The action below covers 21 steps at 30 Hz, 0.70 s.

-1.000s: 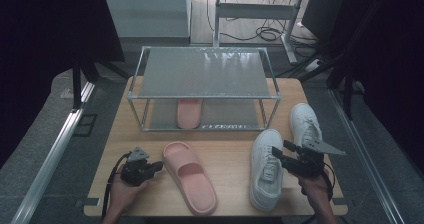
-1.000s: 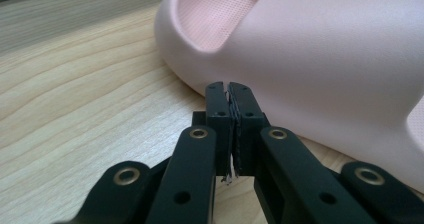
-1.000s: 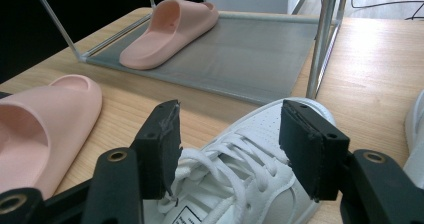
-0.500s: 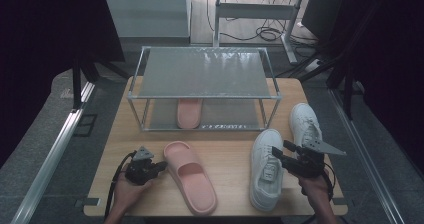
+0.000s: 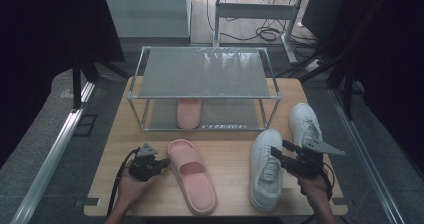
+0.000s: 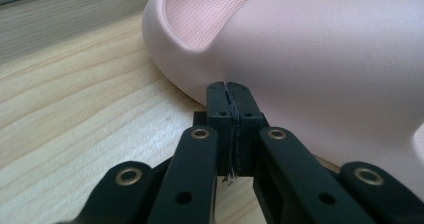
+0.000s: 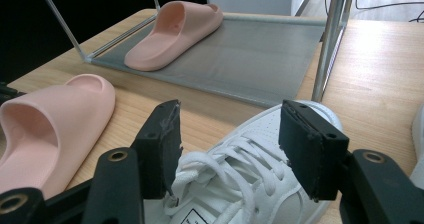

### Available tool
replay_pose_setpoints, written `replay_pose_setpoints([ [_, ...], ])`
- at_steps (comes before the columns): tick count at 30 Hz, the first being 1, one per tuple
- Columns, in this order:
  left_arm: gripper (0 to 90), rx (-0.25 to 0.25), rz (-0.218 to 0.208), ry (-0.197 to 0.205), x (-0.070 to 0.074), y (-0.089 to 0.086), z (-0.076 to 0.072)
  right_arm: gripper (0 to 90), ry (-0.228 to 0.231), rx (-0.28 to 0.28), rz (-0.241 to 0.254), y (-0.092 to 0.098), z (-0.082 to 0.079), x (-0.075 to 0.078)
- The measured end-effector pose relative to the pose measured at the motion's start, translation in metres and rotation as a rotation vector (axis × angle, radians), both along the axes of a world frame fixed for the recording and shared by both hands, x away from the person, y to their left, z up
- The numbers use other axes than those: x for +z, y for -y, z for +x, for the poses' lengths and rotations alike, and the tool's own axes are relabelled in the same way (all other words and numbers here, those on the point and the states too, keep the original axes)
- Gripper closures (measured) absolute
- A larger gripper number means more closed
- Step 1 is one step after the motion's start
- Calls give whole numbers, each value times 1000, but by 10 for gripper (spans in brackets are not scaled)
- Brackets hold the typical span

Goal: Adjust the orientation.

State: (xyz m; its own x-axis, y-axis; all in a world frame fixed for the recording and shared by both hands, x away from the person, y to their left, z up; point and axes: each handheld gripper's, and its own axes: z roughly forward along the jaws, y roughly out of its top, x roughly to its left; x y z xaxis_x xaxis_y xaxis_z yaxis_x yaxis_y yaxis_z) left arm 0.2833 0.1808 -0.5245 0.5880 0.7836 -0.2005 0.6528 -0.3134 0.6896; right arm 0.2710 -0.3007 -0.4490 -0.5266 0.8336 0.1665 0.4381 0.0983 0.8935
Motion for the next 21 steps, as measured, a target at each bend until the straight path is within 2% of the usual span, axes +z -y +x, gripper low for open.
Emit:
replay_pose_setpoints([
  [7,891,-14,22,-2,1,9,9,422,4,-7,3,2,-1,2],
  [21,890,-53,26,-2,2,35,29,423,2,-8,-4,3,0,0],
])
